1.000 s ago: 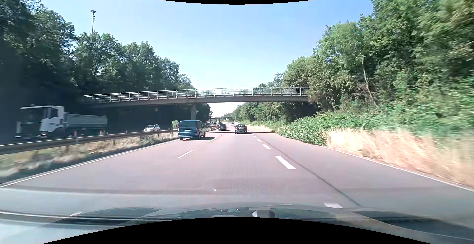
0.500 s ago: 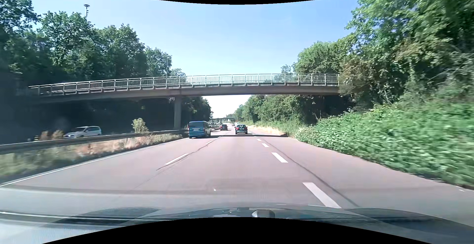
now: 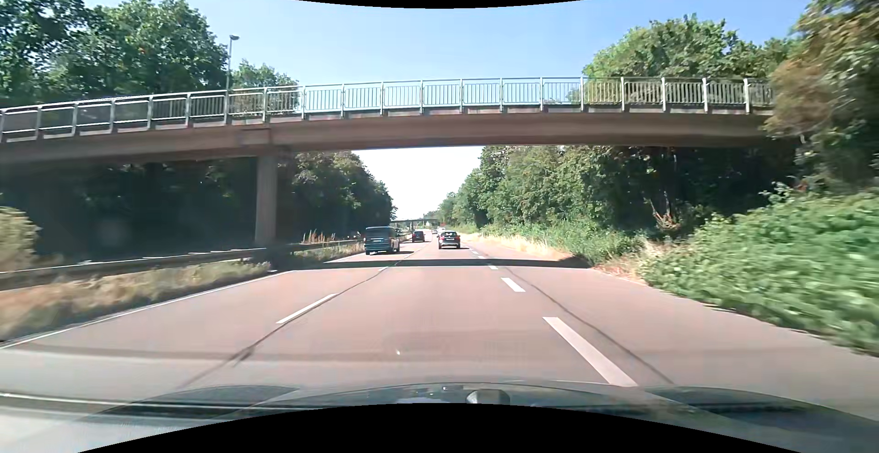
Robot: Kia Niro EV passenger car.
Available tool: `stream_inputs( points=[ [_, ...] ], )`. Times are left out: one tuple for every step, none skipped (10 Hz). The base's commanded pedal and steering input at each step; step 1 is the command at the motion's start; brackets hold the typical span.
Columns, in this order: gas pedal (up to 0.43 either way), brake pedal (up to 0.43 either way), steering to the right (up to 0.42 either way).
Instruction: Follow the waypoints while adhering to traffic rules and regulations
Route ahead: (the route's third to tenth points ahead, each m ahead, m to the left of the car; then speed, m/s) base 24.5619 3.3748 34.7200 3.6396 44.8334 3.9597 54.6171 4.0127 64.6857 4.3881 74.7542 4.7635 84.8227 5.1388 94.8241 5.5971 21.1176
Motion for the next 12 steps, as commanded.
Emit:
stream_inputs(
  points=[
    [0.118,0.0,-0.005],
    [0.118,0.0,-0.005],
    [0.118,0.0,-0.005],
    [0.118,0.0,-0.005],
    [0.118,0.0,-0.004],
    [0.118,0.0,-0.004],
    [0.118,0.0,-0.004],
    [0.118,0.0,-0.004],
    [0.118,0.0,-0.004],
    [0.118,0.0,-0.004],
    [0.118,0.0,-0.004],
    [0.118,0.0,-0.003]
  ],
)
